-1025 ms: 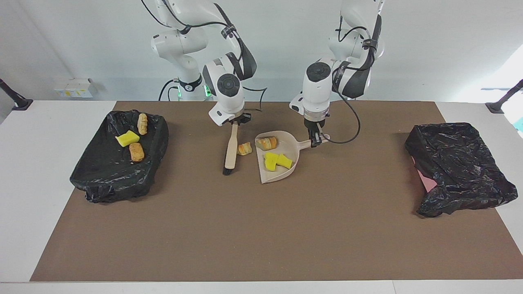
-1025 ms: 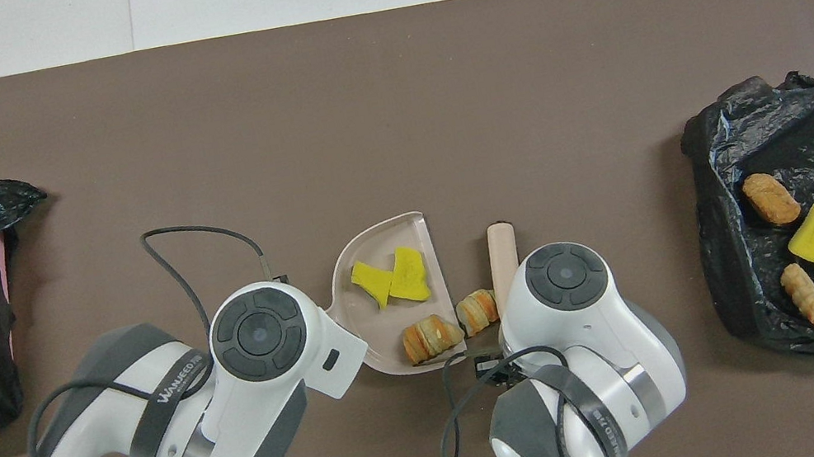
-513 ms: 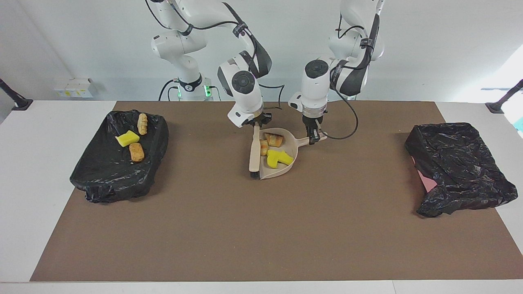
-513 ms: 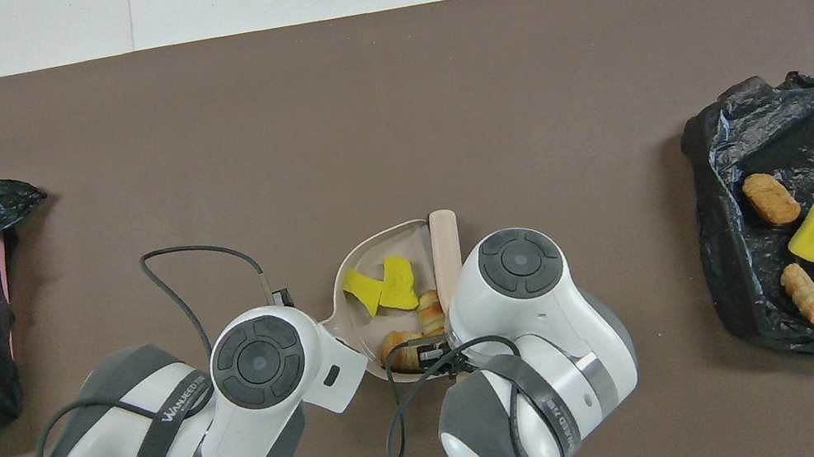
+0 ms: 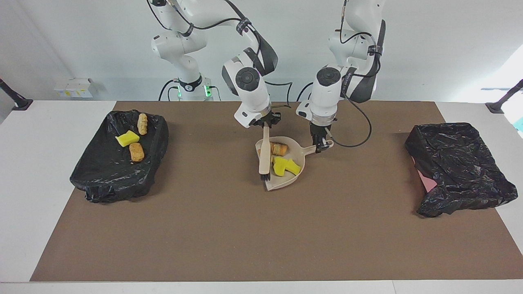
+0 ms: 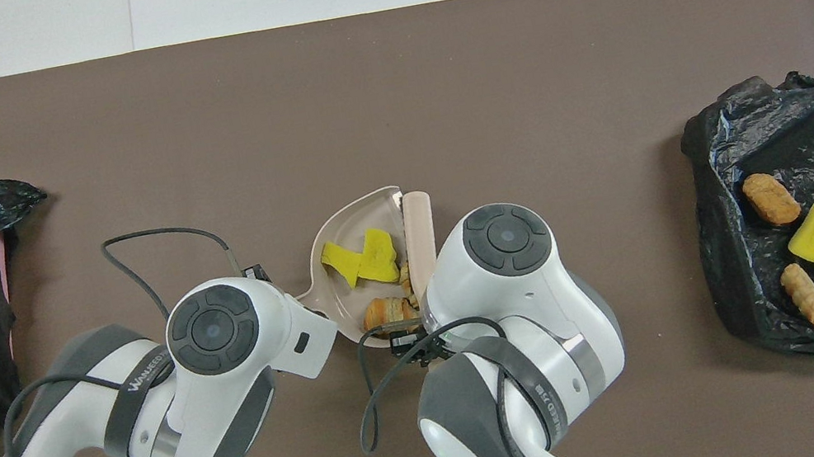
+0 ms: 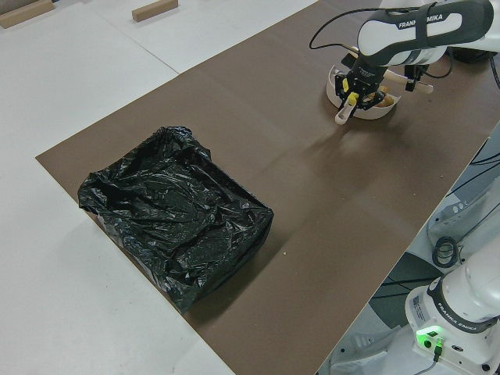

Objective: Sweep and dump trash in bin
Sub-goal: 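Brush the remaining bread into the dustpan held by the left gripper, then carry the loaded dustpan to the black bag with the left gripper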

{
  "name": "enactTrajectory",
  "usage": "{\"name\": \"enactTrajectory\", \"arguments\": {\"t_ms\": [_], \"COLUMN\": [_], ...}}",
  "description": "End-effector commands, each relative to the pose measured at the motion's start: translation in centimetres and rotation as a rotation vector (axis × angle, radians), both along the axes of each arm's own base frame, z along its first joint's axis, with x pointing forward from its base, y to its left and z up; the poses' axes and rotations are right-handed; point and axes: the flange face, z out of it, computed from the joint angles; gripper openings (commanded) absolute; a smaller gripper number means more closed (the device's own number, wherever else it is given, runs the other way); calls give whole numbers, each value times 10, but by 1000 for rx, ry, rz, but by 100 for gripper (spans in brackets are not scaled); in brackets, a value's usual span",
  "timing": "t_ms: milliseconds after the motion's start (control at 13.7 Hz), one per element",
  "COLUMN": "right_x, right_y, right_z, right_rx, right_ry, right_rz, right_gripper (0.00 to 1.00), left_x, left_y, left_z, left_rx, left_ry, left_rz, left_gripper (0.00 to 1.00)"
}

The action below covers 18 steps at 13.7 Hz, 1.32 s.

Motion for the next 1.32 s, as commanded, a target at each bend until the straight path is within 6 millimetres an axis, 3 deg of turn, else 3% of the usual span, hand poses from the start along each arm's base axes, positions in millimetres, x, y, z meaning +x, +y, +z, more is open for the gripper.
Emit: {"name": "enactTrajectory", "arguments": {"t_ms": [0,220,439,732,952,1245], "right_x": [2,-10,-34,-68,-106,-150], "right_y": [-17,-20,-21,-1,11,65], "right_z": [38,56,51,52,47,18], "right_rx": [12,0,-15,-35,-71,-98], "right_ry": [-13,-12,-10,-19,-7,-12], "right_rz": [-7,4,26,97,110,106], "right_gripper": [0,0,0,0,0,0], "left_x": [25,39,60,107,136,153], "left_y": [16,37,57,96,146,243], "left_z": [4,13,31,61,84,119], "left_rx": [-13,-42,-47,-80,-97,-121], "left_ry": [-10,1,6,65,81,87], "left_rz": [5,8,26,27,39,33], "left_gripper": [0,0,0,0,0,0]}}
